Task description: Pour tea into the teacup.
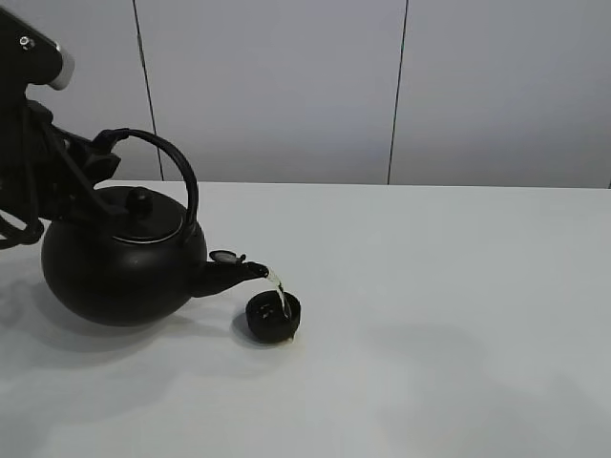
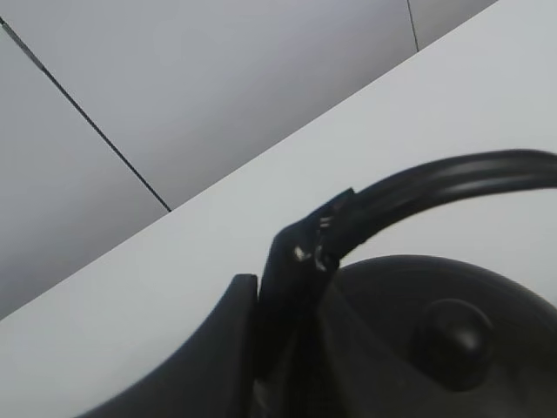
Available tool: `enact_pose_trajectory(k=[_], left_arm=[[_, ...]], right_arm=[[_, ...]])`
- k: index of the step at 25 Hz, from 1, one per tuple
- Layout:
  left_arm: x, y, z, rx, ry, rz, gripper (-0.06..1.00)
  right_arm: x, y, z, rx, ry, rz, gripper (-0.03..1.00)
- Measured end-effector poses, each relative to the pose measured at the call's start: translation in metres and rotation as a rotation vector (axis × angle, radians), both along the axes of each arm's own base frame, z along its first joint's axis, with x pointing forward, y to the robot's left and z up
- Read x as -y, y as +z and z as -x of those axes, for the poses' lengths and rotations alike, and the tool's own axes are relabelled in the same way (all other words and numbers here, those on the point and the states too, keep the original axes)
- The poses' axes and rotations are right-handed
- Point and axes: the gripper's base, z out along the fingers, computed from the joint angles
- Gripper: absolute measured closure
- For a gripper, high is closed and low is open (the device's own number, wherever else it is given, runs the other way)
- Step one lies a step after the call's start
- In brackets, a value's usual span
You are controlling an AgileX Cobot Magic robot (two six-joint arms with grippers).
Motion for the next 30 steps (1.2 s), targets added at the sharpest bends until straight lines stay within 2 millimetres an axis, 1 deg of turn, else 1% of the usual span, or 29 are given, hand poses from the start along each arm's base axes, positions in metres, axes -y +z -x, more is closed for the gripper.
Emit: enact_pose_trajectory(k=[9, 15, 19, 23, 27, 30], left_arm=[[-0.004, -0.001, -0.001, -0.021, 0.071, 0.051, 0.83], [-0.005, 0.003, -0.002, -0.023, 0.122, 0.185, 0.83], [-0.008, 0.004, -0.004, -0.018, 0.138, 0.221, 0.83], [-0.022, 0.0, -0.002, -0.003, 0.185, 0.292, 0.83], [-0.043, -0.009, 0.008, 0.009, 0.229, 0.37, 0.83], [-0.058, -0.015, 0.015, 0.013, 0.253, 0.393, 0.83]], right_arm=[[0.0, 0.0, 0.0, 0.0, 0.0, 0.0, 0.48], [0.0, 0.0, 0.0, 0.0, 0.0, 0.0, 0.48], [0.0, 0.0, 0.0, 0.0, 0.0, 0.0, 0.48], [0.0, 0.0, 0.0, 0.0, 0.0, 0.0, 0.48], [0.0, 0.0, 0.0, 0.0, 0.0, 0.0, 0.48], [0.0, 0.0, 0.0, 0.0, 0.0, 0.0, 0.48]])
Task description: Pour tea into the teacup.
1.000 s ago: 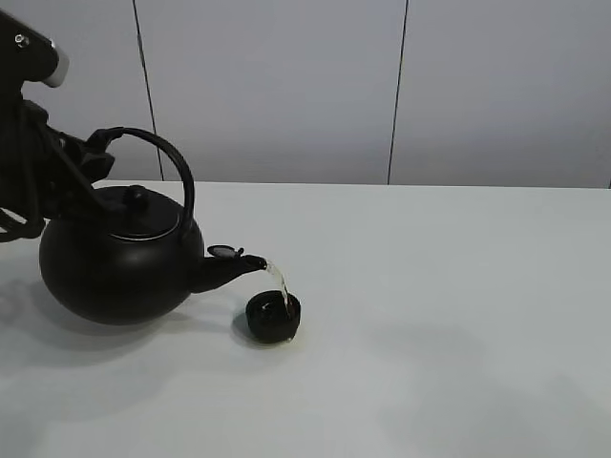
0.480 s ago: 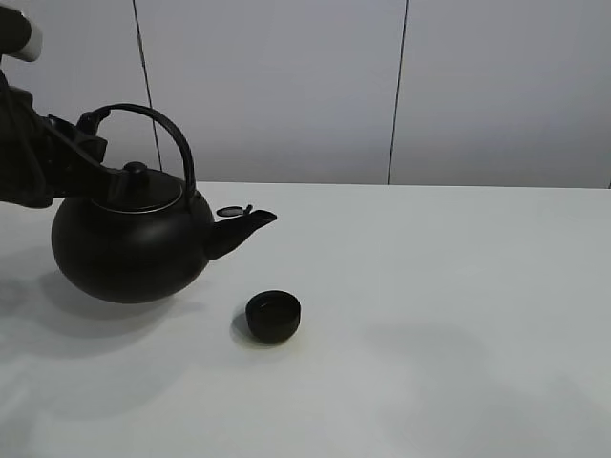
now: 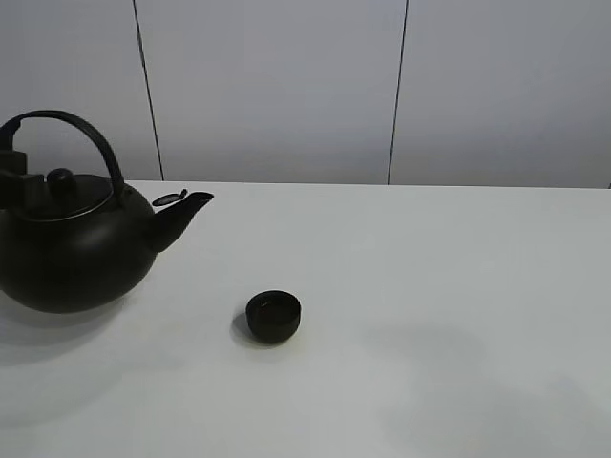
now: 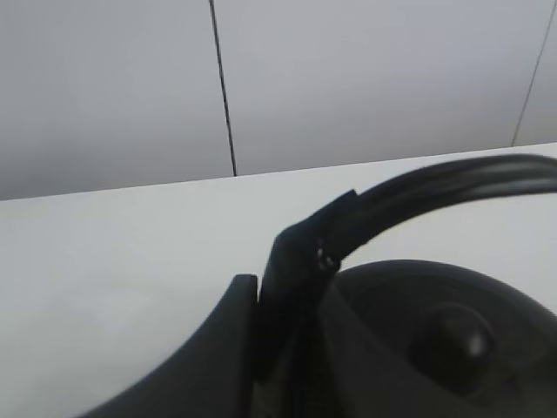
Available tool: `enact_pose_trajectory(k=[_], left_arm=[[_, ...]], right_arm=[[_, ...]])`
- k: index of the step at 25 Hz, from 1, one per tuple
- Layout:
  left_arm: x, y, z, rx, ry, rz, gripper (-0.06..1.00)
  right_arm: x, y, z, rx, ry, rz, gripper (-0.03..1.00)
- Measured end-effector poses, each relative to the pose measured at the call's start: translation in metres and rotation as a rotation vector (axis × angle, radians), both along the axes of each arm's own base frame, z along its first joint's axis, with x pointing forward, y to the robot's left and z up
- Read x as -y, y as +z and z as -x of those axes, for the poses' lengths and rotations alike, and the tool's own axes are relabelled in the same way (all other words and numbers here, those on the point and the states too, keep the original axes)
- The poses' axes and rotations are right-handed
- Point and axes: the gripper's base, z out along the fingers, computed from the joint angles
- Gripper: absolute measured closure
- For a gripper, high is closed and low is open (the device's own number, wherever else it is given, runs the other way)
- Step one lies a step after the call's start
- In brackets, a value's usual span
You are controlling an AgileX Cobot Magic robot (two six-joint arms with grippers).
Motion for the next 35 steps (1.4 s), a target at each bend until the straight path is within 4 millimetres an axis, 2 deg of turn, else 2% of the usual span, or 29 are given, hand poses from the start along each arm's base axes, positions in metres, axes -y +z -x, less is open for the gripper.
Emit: enact_pose_trajectory(k=[13, 19, 26, 28, 31, 35], left_arm=[[-0.028, -0.012, 0.01, -0.008, 0.007, -0.025, 0.83], [-0.029, -0.038, 0.013, -0.108, -0.005, -0.04, 0.83], [-0.027, -0.039, 0.012, -0.099, -0.026, -0.036, 0.83], [-0.027, -0.04, 0.013, -0.103, -0.025, -0.022, 0.81], [-0.027, -0.037, 0.017, -0.067, -0.02, 0.01, 0.7], [-0.028, -0.04, 0.027, -0.089, -0.014, 0.033, 0.65]], right_arm=[[0.0, 0.0, 0.0, 0.0, 0.0, 0.0, 0.48], [0.0, 0.0, 0.0, 0.0, 0.0, 0.0, 0.48], [0.0, 0.0, 0.0, 0.0, 0.0, 0.0, 0.48], [0.0, 0.0, 0.0, 0.0, 0.0, 0.0, 0.48], [0.0, 0.0, 0.0, 0.0, 0.0, 0.0, 0.48], [0.0, 0.0, 0.0, 0.0, 0.0, 0.0, 0.48]])
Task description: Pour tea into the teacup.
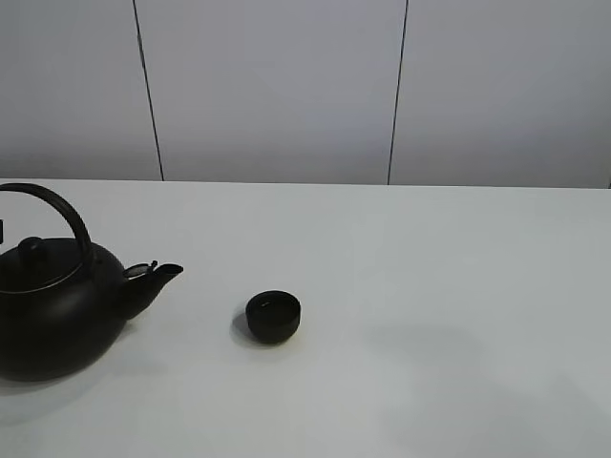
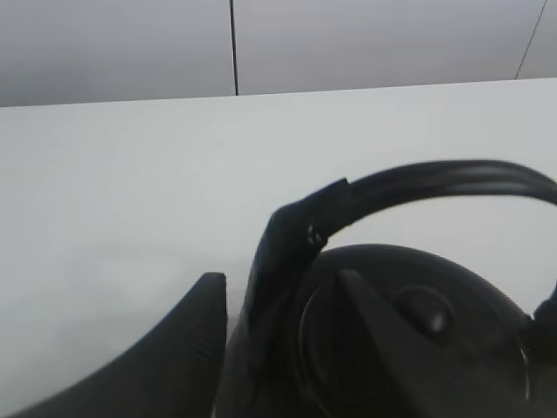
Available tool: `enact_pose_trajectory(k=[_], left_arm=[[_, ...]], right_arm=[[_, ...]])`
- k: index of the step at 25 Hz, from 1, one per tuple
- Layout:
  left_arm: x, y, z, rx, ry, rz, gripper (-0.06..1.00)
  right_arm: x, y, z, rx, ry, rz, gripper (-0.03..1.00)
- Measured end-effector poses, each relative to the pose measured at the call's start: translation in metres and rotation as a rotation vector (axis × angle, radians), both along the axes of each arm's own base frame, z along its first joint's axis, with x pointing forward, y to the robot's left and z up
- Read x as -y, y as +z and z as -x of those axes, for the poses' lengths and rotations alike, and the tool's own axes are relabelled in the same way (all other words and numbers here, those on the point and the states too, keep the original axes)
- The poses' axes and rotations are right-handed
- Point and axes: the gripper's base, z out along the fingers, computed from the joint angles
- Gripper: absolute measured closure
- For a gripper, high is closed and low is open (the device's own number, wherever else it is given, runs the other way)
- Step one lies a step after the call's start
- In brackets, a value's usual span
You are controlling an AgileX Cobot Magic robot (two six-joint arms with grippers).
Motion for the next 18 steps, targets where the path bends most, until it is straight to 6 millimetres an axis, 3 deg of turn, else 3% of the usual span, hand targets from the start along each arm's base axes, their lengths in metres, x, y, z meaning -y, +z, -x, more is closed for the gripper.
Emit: enact_pose_trajectory(k=[8, 13, 18], left_arm=[[-0.013, 0.012, 0.025, 0.026, 0.106, 0.022, 0.65], [-0.031, 0.014, 0.021, 0.0, 0.23, 0.091, 0.65], [-0.035, 0.009, -0.002, -0.192, 0.283, 0.219, 0.65]], right_arm=[[0.0, 0.0, 0.0, 0.0, 0.0, 0.0, 0.48], [0.0, 0.0, 0.0, 0.0, 0.0, 0.0, 0.48], [0.0, 0.0, 0.0, 0.0, 0.0, 0.0, 0.48]])
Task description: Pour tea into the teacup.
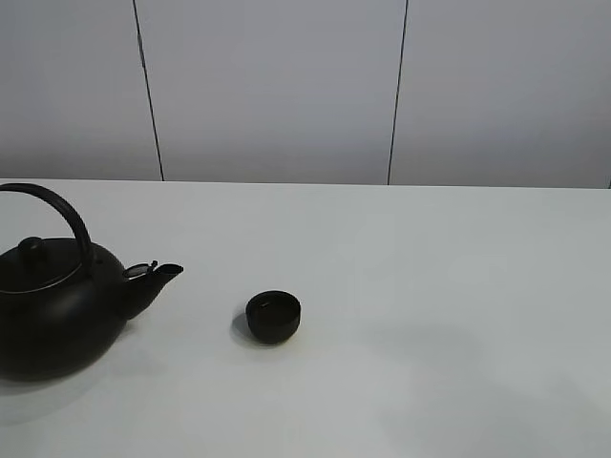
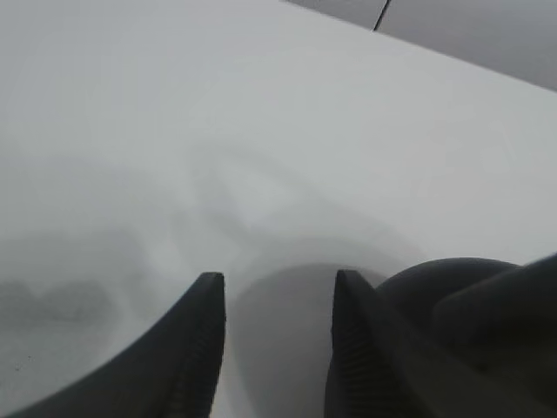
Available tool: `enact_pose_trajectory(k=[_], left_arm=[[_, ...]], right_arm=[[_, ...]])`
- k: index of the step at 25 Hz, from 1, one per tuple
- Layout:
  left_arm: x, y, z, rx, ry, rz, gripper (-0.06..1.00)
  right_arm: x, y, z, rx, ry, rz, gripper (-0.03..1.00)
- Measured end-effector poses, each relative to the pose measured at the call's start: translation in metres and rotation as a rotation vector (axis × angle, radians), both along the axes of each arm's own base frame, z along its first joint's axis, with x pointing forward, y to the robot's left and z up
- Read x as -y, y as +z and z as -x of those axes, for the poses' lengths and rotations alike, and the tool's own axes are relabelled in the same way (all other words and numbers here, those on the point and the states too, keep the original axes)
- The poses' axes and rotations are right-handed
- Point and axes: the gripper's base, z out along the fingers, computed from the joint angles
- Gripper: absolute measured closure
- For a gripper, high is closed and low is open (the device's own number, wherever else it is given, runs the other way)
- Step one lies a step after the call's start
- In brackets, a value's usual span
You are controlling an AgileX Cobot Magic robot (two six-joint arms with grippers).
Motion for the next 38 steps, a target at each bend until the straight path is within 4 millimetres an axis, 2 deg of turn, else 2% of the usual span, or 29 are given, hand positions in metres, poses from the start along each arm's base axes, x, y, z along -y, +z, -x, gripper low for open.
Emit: enact_pose_trajectory(k=[4, 8, 12, 14, 20, 23, 26, 29, 31, 33, 34, 36, 38], left_arm=[[-0.001, 0.01, -0.027, -0.188, 0.017, 0.042, 0.65], [-0.006, 0.055, -0.053, -0.253, 0.033, -0.003, 0.65], [-0.019, 0.109, -0.071, -0.202, 0.066, -0.056, 0.65], [-0.032, 0.127, -0.072, -0.178, 0.103, -0.074, 0.65], [-0.094, 0.161, -0.058, -0.172, 0.279, -0.135, 0.65], [-0.103, 0.177, -0.046, -0.181, 0.301, -0.154, 0.65], [-0.088, 0.206, -0.024, -0.112, 0.288, -0.132, 0.65], [-0.057, 0.245, 0.013, 0.006, 0.218, -0.134, 0.65], [-0.031, 0.275, 0.054, 0.113, 0.142, -0.148, 0.65], [-0.012, 0.293, 0.093, 0.179, 0.059, -0.155, 0.65], [-0.002, 0.303, 0.123, 0.241, 0.015, -0.159, 0.65], [0.01, 0.312, 0.173, 0.325, -0.055, -0.171, 0.65], [0.02, 0.308, 0.218, 0.371, -0.112, -0.201, 0.65]], right_arm=[[0.0, 0.0, 0.0, 0.0, 0.0, 0.0, 0.48], [0.0, 0.0, 0.0, 0.0, 0.0, 0.0, 0.48], [0.0, 0.0, 0.0, 0.0, 0.0, 0.0, 0.48], [0.0, 0.0, 0.0, 0.0, 0.0, 0.0, 0.48], [0.0, 0.0, 0.0, 0.0, 0.0, 0.0, 0.48], [0.0, 0.0, 0.0, 0.0, 0.0, 0.0, 0.48], [0.0, 0.0, 0.0, 0.0, 0.0, 0.0, 0.48], [0.0, 0.0, 0.0, -0.001, 0.0, 0.0, 0.48], [0.0, 0.0, 0.0, -0.001, 0.0, 0.0, 0.48], [0.0, 0.0, 0.0, -0.001, 0.0, 0.0, 0.48], [0.0, 0.0, 0.0, -0.001, 0.0, 0.0, 0.48], [0.0, 0.0, 0.0, -0.001, 0.0, 0.0, 0.48], [0.0, 0.0, 0.0, 0.0, 0.0, 0.0, 0.48]])
